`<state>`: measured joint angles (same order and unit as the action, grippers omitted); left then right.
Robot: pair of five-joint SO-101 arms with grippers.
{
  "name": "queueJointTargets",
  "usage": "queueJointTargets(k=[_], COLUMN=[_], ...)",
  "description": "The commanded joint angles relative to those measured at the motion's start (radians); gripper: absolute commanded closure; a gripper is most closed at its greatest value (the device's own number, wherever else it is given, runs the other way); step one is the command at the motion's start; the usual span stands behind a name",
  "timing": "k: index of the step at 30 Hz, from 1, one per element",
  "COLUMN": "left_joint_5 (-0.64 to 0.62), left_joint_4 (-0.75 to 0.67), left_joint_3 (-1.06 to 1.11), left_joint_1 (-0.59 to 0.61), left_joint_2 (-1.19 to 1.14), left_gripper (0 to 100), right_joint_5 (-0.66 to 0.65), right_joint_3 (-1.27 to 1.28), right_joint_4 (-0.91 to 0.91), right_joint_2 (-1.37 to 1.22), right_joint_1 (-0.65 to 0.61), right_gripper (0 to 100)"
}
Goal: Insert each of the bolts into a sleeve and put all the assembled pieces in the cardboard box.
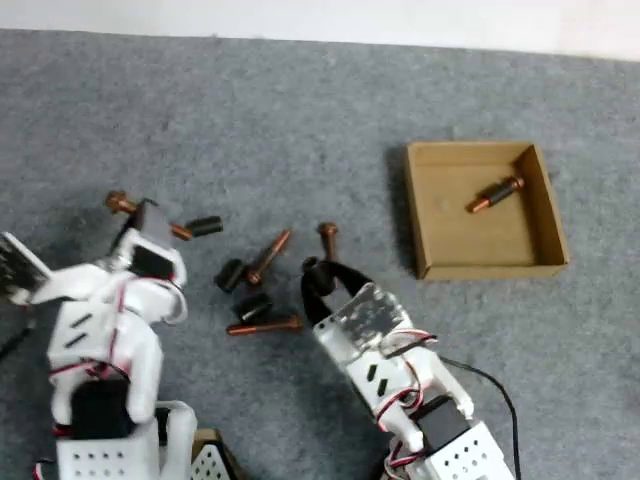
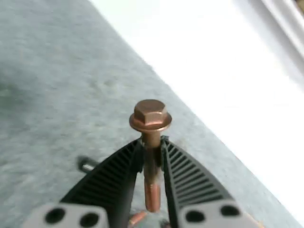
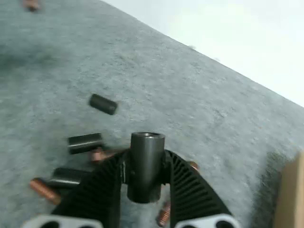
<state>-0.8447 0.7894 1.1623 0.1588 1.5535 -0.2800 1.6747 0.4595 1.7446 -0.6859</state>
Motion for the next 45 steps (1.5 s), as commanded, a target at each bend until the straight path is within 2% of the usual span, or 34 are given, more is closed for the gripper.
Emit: queueJointTargets(k=[1,5,17,30,37,45], left_joint_5=[0.003,0.006,0.003,0.002,0.005,0.003], left_joint_4=[-0.092,-0.092,-0.061,-0.066,-0.051,-0.02], left_joint_3=[0.125,0.194,0.24,0.305,0.305,0.305], left_joint_1=[-0.122,-0.242,-0.475,-0.484,-0.584,-0.588], left_joint_2=[0.191,0.292,0.263,0.263,0.263,0.263], left_gripper=[99,99,99,99,99,99], right_joint_5=[-0.015,-0.015,-0.015,-0.015,-0.015,-0.017], right_joint_3=[0.11,0.11,0.11,0.11,0.11,0.11], right_joint_4=[0.002,0.002,0.002,0.002,0.002,0.036], right_joint_2=[0.021,0.019,0.019,0.019,0.019,0.022], right_joint_1=[-0.068,-0.085,-0.085,-0.081,-0.079,-0.082], right_gripper=[99.2,99.2,99.2,99.2,99.2,99.2])
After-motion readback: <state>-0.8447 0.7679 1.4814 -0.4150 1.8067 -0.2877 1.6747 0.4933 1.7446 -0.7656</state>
